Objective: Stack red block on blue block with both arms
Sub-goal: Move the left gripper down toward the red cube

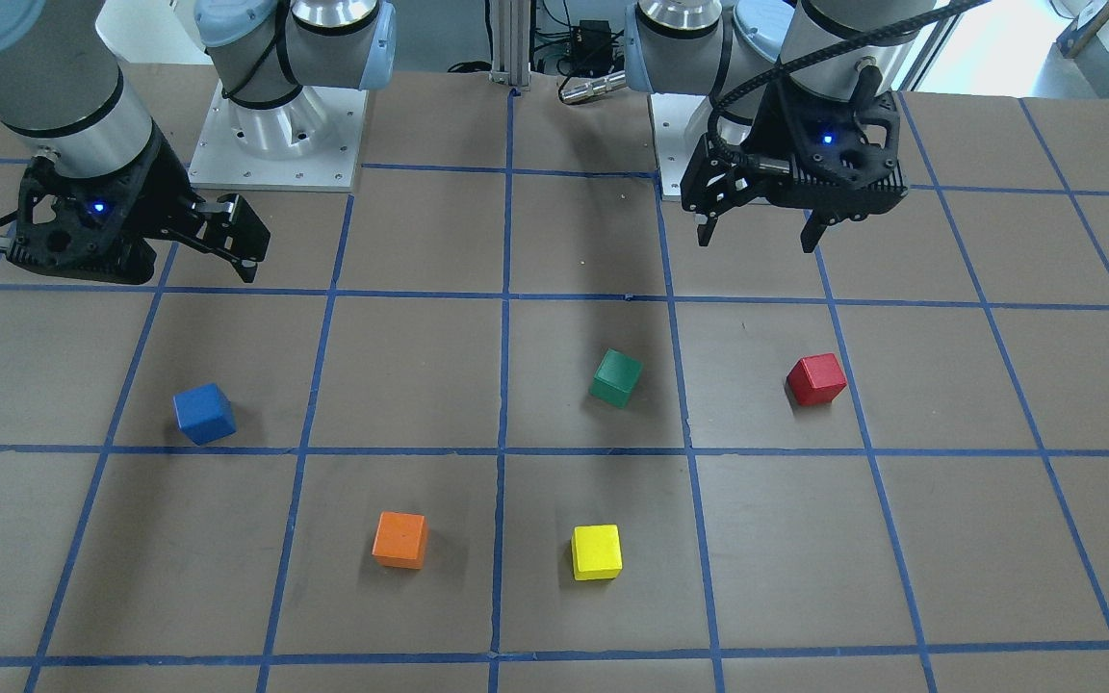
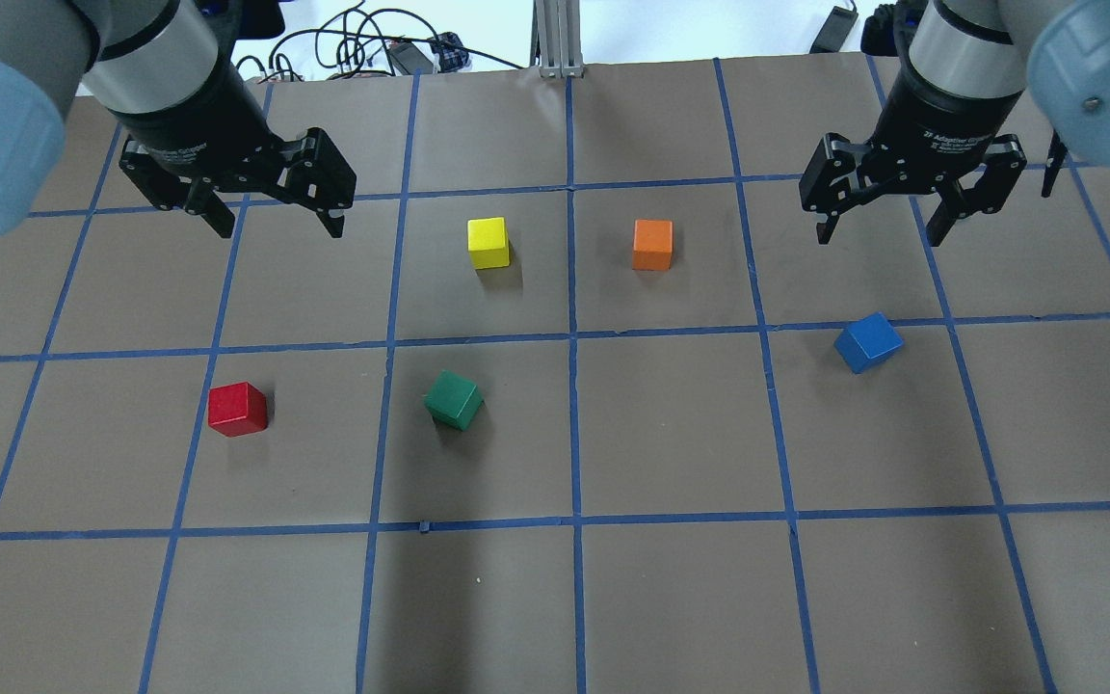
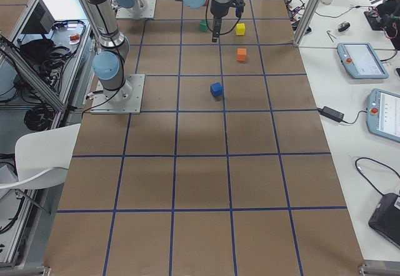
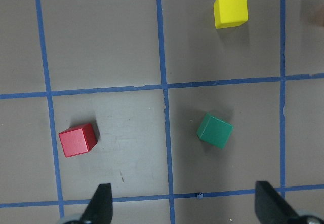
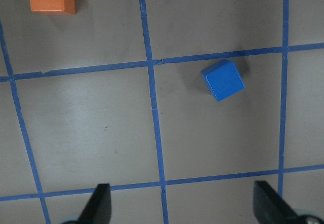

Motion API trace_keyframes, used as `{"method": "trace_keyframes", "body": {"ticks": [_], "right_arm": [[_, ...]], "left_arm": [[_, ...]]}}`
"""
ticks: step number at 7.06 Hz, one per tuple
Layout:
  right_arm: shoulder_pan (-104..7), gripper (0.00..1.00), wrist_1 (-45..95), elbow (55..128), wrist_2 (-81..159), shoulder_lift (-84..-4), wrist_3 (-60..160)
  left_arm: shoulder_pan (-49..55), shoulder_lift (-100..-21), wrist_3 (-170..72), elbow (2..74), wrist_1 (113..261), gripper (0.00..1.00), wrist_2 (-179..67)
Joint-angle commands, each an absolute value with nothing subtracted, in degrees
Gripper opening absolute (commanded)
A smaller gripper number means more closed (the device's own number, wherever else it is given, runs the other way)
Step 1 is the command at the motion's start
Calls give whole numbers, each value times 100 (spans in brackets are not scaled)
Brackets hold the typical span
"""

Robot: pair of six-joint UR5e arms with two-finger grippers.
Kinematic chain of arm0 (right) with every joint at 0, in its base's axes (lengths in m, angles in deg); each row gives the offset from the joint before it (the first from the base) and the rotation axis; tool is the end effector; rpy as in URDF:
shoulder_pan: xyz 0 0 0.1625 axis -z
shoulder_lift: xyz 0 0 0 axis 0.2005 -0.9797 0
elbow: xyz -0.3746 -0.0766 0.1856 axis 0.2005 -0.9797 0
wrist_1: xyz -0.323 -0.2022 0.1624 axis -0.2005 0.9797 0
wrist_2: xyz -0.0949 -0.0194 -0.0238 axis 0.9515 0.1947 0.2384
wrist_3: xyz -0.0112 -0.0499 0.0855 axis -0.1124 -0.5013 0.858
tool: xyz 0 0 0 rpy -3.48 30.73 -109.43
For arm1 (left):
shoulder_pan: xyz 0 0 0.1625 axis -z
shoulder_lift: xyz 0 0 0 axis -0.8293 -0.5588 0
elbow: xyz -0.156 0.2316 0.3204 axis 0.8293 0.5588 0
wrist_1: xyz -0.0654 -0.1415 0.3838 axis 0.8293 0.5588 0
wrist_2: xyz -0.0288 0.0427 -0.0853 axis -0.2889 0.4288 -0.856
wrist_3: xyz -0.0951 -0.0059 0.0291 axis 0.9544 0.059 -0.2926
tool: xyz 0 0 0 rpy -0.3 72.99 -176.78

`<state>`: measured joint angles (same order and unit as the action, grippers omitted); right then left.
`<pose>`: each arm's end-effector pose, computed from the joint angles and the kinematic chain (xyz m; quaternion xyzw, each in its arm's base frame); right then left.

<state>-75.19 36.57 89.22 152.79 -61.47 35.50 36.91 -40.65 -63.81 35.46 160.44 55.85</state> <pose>0.1034 -0.5085 0.4567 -0.0456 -0.9980 -0.0434 0.0059 -0.1578 -0.4850 0.5057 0.0272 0.9994 -0.0203 0.0022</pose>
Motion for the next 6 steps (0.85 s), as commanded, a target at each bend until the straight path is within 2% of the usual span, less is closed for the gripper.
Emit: {"method": "trace_keyframes", "body": {"ticks": [1,4,6], "right_arm": [[-7518,100,3658,8935,15276,-6147,3559],[-7518,100,3649,8953,15294,-6147,3612],[-7518,100,3649,8970,15276,-6147,3691]], "left_arm": [[3749,-4072,-6371,3536,16041,100,5598],[3609,-3924,-6502,3842,16155,100,5859],[2742,-3756,-6931,4483,15963,100,6266]]}}
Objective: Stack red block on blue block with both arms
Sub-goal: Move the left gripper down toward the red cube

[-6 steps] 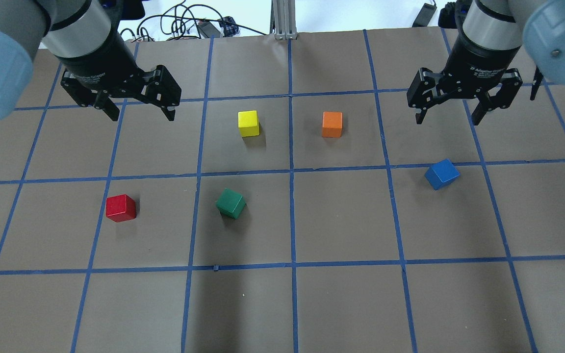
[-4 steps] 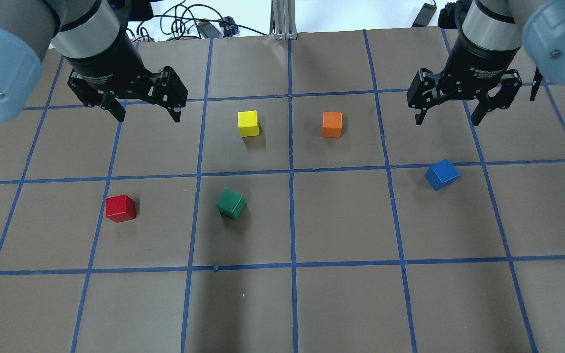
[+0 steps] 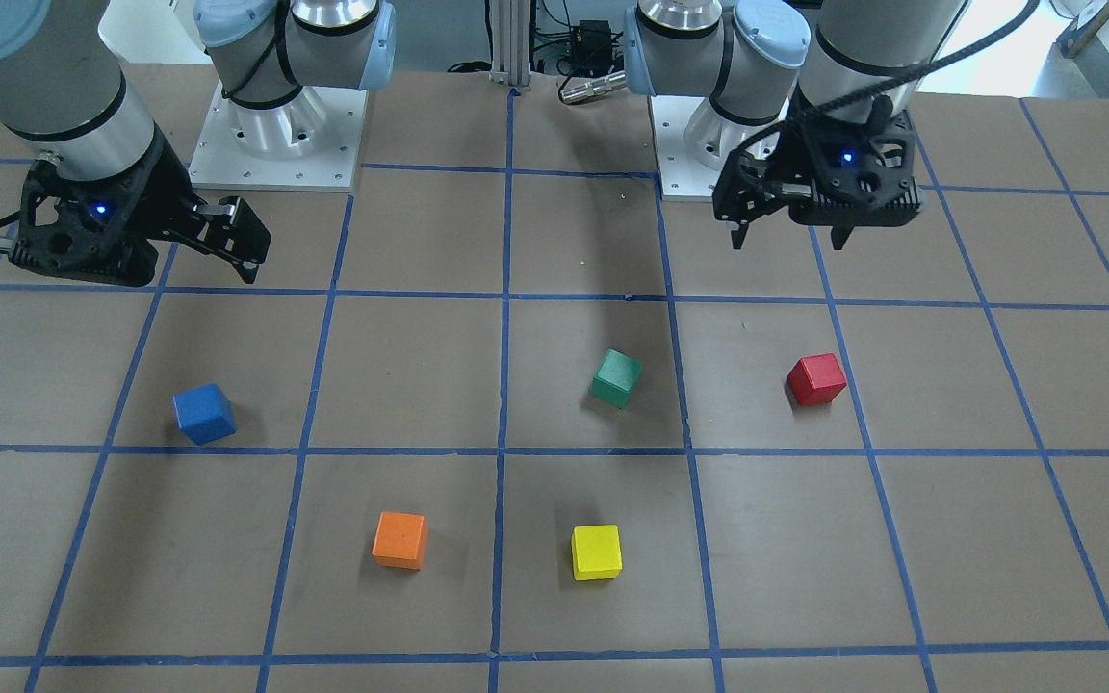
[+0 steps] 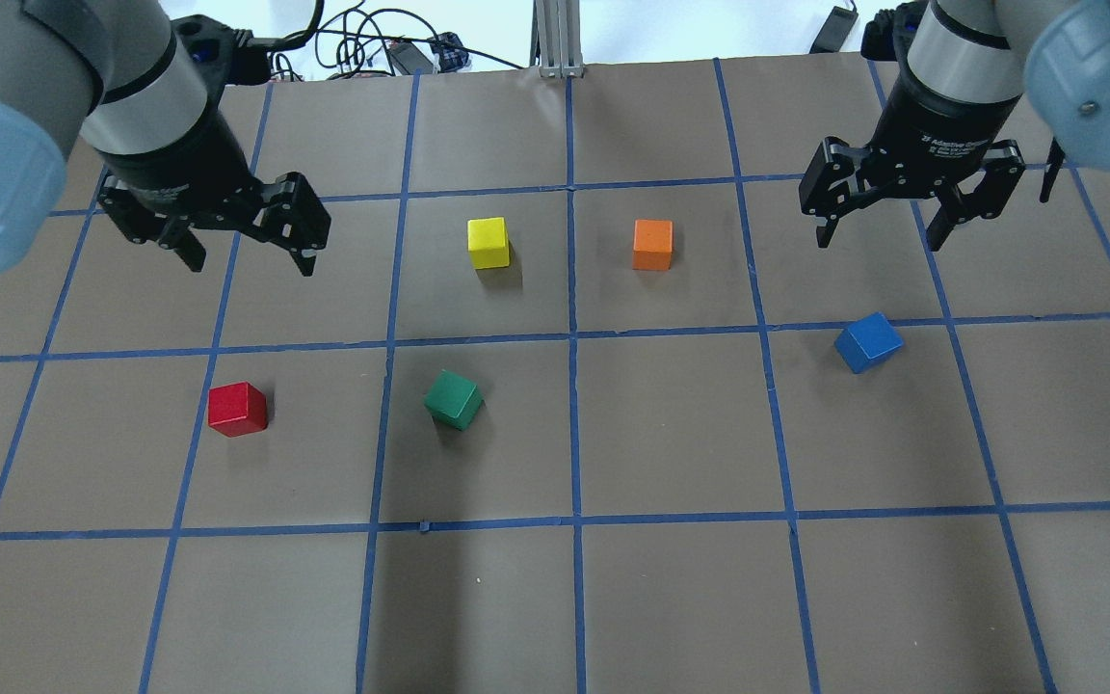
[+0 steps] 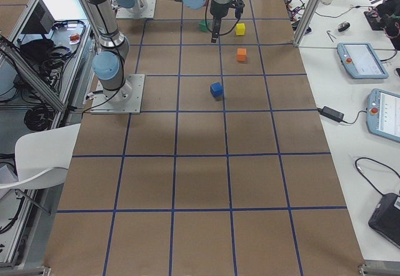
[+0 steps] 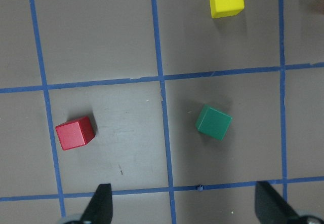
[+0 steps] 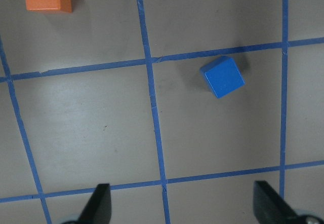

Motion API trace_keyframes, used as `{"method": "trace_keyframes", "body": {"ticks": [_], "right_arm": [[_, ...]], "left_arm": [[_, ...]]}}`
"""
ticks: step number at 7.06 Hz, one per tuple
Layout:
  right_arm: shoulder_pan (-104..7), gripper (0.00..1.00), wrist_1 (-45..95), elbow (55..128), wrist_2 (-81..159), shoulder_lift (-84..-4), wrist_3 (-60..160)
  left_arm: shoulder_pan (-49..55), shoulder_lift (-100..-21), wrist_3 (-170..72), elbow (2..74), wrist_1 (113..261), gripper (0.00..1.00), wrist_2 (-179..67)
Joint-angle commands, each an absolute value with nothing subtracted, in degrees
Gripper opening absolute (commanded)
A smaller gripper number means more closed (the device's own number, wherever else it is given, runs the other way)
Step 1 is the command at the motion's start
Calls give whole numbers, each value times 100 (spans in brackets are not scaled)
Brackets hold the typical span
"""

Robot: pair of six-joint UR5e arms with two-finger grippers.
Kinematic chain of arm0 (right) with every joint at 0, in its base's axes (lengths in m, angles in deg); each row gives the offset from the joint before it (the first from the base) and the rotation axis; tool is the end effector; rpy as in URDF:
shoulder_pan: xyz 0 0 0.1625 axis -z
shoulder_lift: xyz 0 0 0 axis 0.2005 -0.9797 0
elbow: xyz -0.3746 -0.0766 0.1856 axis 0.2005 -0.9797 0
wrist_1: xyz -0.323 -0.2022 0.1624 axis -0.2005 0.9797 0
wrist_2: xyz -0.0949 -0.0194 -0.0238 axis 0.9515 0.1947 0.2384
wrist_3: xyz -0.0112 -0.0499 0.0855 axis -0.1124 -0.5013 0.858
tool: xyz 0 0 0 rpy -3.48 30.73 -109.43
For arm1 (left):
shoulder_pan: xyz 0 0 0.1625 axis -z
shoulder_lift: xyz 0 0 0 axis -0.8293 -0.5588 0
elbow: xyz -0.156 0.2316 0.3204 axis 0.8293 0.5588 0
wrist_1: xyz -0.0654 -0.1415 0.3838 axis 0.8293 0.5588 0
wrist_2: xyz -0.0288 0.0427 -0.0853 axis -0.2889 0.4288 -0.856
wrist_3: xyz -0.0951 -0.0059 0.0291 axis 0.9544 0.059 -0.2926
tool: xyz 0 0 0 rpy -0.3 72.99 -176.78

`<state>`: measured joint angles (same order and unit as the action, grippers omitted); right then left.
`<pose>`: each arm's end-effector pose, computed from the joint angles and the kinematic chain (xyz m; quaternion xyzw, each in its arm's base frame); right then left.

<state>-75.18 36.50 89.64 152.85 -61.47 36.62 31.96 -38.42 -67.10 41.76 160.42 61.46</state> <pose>0.1033 -0.5074 0.4530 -0.0554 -0.9973 -0.0476 0.0068 -0.1065 -0.4730 0.4708 0.0136 0.9985 0.0176 0.0509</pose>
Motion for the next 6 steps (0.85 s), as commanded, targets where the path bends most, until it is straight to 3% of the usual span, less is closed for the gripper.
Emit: {"method": "trace_keyframes", "body": {"ticks": [1,2,4,6], "right_arm": [[-7518,100,3649,8961,15276,-6147,3691],[-7518,100,3649,8961,15294,-6147,3691],[-7518,100,3649,8961,15294,-6147,3691],[-7518,100,3649,8961,15294,-6147,3700]], "left_arm": [[2416,-3939,-7299,4555,15840,100,6039],[2221,-4088,-7398,4886,15508,100,5776],[1923,-4413,-8343,6219,12988,100,5721],[1710,-4651,-8445,6751,12464,100,5599]]}}
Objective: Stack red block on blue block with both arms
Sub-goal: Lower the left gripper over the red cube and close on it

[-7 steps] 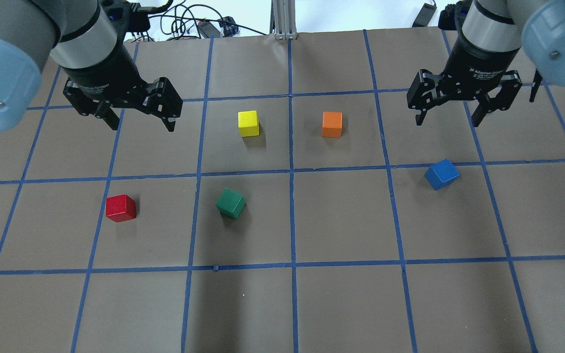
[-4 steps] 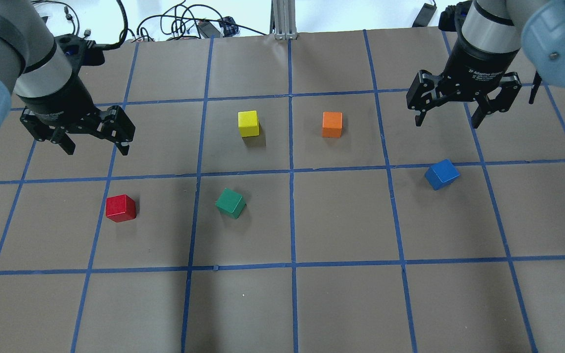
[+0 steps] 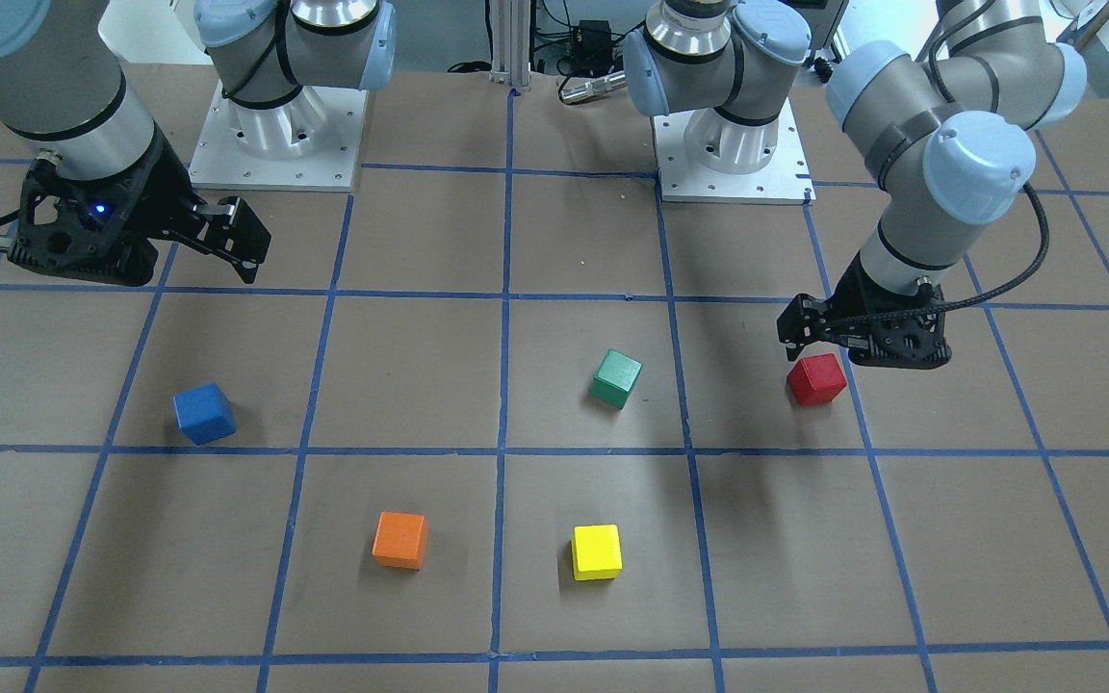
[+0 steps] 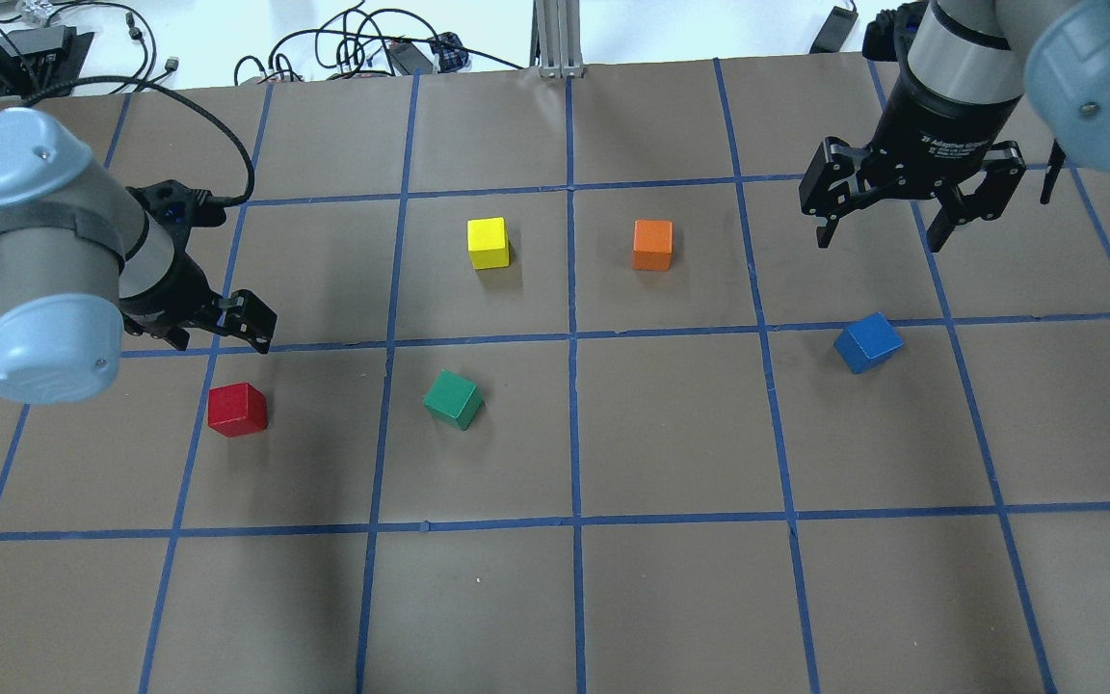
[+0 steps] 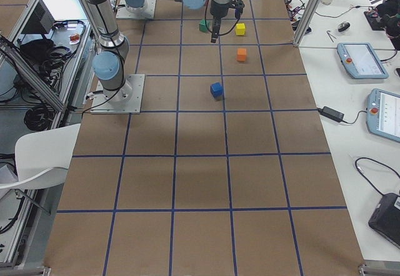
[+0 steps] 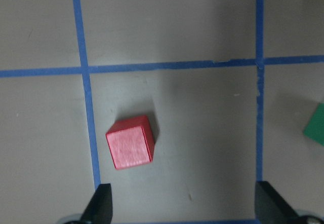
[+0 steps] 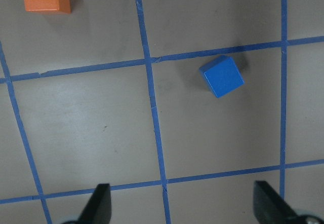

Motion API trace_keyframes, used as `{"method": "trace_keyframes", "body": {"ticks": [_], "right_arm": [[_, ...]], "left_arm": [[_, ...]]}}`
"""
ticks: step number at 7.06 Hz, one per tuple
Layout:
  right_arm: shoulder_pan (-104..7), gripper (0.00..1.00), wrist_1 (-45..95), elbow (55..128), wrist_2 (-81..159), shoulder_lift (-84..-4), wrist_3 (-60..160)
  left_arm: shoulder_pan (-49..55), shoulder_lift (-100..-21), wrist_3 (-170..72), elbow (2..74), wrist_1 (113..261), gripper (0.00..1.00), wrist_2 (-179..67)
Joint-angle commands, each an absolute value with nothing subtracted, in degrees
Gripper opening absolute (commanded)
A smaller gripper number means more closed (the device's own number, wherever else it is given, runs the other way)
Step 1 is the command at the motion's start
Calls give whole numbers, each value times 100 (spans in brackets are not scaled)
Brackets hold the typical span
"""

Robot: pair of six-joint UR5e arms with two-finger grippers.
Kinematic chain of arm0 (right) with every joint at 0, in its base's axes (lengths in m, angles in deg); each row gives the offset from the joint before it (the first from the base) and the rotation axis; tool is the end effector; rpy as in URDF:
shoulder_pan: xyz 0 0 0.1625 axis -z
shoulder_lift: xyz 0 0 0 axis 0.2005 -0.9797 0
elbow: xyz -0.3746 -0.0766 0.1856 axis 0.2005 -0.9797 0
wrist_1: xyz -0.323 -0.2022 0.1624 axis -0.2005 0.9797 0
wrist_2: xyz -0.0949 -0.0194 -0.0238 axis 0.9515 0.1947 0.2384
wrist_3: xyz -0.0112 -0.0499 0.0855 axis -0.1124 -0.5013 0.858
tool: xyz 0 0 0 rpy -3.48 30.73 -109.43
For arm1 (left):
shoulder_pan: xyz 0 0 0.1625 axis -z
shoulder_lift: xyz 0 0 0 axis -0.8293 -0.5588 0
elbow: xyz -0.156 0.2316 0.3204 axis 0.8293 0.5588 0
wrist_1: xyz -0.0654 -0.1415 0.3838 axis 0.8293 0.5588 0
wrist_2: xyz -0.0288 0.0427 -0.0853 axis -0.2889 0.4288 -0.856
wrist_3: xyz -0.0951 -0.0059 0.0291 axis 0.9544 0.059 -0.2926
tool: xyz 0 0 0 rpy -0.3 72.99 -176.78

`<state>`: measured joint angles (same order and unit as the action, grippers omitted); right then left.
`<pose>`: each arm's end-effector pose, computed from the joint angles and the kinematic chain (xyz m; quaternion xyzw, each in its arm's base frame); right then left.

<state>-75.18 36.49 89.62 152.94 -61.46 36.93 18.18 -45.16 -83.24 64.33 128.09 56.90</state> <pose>0.1031 -0.5075 0.4531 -0.0580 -0.9972 -0.0476 0.0077 0.0011 -0.4850 0.2849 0.0332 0.9993 -0.0071 0.0147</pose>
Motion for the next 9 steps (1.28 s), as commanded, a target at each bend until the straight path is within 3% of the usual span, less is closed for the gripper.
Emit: {"method": "trace_keyframes", "body": {"ticks": [1,6,7,8,9], "right_arm": [[-7510,100,3649,8961,15294,-6147,3691],[-7518,100,3666,8961,15294,-6147,3700],[-7518,100,3666,8970,15294,-6147,3700],[-7518,100,3666,8961,15294,-6147,3700],[-7518,100,3666,8961,15294,-6147,3700]], "left_arm": [[1684,-4757,-8419,6944,12429,100,5589],[1156,-5214,-8446,7069,12077,100,5563],[1156,-5328,-8428,7087,11938,95,5336],[1165,-5399,-8488,7078,11763,67,5334],[1182,-5425,-8472,7043,11770,33,5369]]}}
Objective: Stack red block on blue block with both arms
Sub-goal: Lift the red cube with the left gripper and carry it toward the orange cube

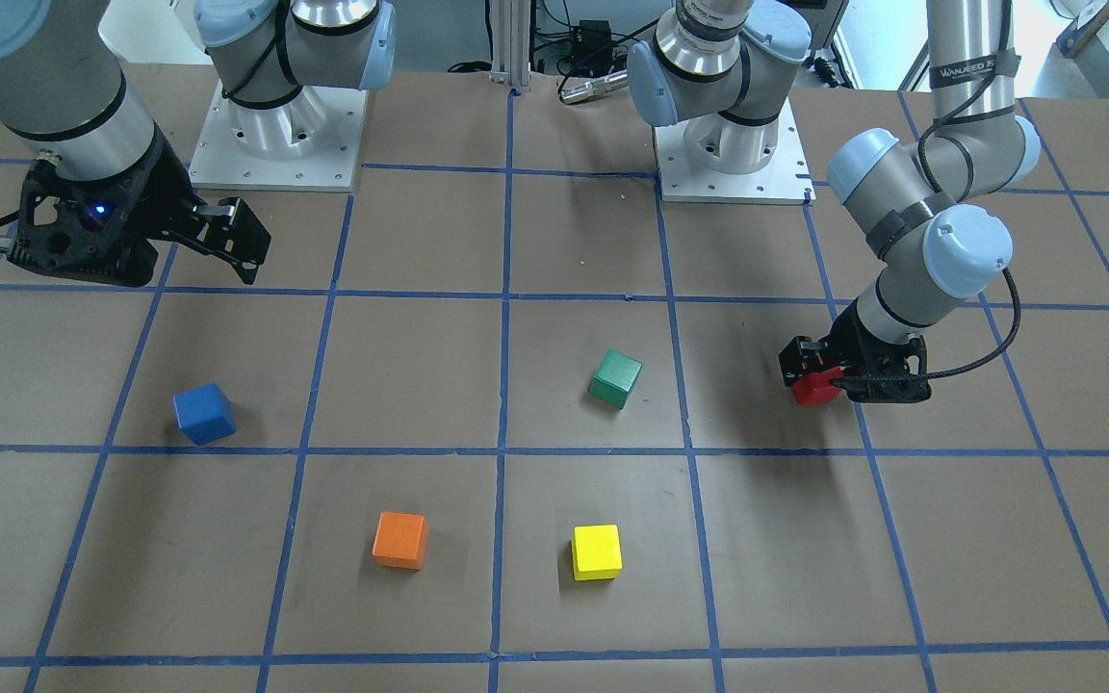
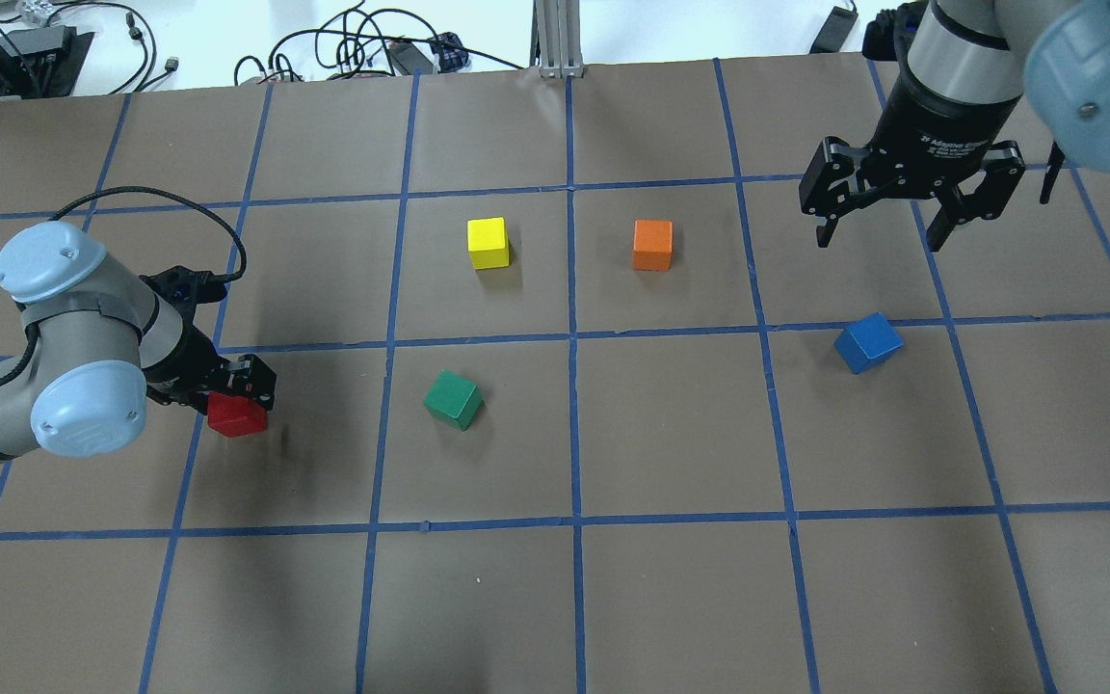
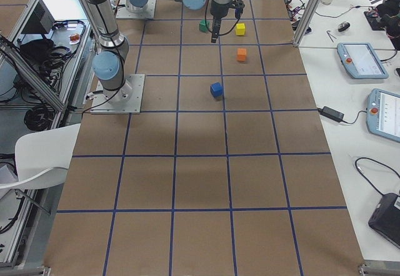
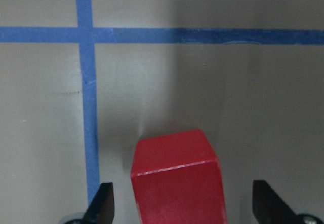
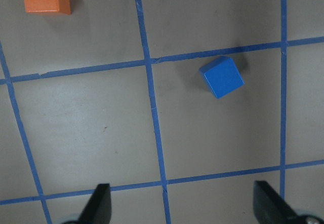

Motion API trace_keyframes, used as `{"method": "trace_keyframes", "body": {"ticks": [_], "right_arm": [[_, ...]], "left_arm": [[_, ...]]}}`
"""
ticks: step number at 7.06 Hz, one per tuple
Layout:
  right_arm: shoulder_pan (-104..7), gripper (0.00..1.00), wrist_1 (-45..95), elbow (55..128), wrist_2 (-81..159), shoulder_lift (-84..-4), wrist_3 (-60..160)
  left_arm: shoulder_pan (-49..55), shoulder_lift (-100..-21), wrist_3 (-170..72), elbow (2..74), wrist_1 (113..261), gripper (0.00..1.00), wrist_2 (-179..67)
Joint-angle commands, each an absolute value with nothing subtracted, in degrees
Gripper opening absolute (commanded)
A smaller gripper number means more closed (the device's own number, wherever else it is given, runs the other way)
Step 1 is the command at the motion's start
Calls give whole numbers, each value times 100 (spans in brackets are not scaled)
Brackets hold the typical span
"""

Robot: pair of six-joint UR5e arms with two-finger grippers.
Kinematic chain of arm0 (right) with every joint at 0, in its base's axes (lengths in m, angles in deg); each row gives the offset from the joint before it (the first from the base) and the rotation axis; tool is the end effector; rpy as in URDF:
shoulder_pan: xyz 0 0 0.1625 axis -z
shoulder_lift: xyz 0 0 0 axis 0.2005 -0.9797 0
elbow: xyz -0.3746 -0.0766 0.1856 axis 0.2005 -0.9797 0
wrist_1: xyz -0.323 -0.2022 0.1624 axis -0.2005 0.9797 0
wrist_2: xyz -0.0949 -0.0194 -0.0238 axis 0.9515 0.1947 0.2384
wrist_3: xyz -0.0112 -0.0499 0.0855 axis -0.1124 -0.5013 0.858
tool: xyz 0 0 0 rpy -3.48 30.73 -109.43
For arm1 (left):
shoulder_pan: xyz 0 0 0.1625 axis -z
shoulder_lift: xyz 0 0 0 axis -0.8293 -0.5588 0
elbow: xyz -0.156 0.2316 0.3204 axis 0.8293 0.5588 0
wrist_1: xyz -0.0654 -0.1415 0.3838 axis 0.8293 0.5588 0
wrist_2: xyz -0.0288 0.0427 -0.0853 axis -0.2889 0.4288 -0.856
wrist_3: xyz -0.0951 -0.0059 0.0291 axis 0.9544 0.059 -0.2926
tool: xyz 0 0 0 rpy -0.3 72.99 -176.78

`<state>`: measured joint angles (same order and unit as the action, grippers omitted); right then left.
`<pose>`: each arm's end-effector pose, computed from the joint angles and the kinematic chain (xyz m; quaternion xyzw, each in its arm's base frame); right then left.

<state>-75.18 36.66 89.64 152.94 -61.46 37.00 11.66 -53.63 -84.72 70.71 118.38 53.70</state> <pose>0.1031 -0.5077 0.4532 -0.0586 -0.9972 -0.0463 0.0077 0.0470 -0.4741 0.1881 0.0111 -0.9992 -0.0253 0.0273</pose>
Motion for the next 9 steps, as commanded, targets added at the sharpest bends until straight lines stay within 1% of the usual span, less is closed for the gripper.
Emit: {"method": "trace_keyframes", "body": {"ticks": [1,3,4,6,7,9], "right_arm": [[-7518,100,3666,8961,15294,-6147,3700],[-7518,100,3666,8961,15294,-6147,3700],[-7518,100,3666,8961,15294,-6147,3700],[-7518,100,3666,8979,15294,-6147,3700],[-7518,100,3666,8979,15294,-6147,3700],[-7518,100,3684,8988,15294,-6164,3700]], "left_arm": [[1191,-5417,-8471,7026,11770,21,5352],[1461,-5399,-8445,6737,11866,20,5290],[2064,-5373,-8375,6239,12267,20,5334],[2989,-5574,-7449,5168,12734,21,5186],[3376,-5723,-6808,4771,13102,21,4776],[4402,-6013,-5786,4049,13176,21,4902]]}}
